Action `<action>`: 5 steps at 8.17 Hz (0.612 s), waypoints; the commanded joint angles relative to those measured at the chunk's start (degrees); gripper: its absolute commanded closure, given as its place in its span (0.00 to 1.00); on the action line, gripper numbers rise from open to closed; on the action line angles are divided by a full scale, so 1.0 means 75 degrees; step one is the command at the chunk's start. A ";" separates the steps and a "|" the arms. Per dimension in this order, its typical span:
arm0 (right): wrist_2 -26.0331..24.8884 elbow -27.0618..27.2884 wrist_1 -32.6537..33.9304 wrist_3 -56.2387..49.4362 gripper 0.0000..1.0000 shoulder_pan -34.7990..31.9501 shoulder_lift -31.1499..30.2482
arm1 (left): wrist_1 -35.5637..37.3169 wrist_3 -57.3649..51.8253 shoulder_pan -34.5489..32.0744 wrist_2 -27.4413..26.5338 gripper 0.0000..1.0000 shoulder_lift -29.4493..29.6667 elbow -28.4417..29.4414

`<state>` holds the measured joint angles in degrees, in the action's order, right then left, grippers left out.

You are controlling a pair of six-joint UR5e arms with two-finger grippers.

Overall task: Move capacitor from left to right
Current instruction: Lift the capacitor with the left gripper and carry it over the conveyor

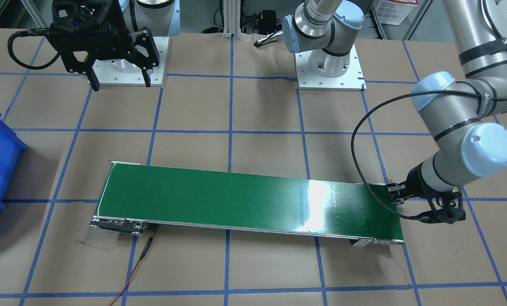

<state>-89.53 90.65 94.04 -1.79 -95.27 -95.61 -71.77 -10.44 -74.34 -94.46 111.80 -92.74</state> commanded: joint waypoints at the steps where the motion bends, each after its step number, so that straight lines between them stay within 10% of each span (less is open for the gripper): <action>1: -0.0050 -0.0005 0.0059 -0.0019 0.00 0.0000 -0.0002 | 0.0135 0.0011 -0.0306 -0.0015 1.00 0.0221 0.0049; 4: 0.0042 -0.0028 0.0094 0.0016 0.00 0.0011 0.0312 | 0.0522 -0.0119 -0.0434 -0.0027 0.98 0.0538 0.0049; 5: -0.0062 -0.0028 0.0106 0.0005 0.00 0.0035 0.0616 | 0.0522 -0.0143 -0.0458 -0.0015 0.81 0.0538 0.0049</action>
<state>-89.48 90.53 94.62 -1.75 -95.27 -93.98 -68.48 -11.12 -77.18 -94.60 115.46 -92.38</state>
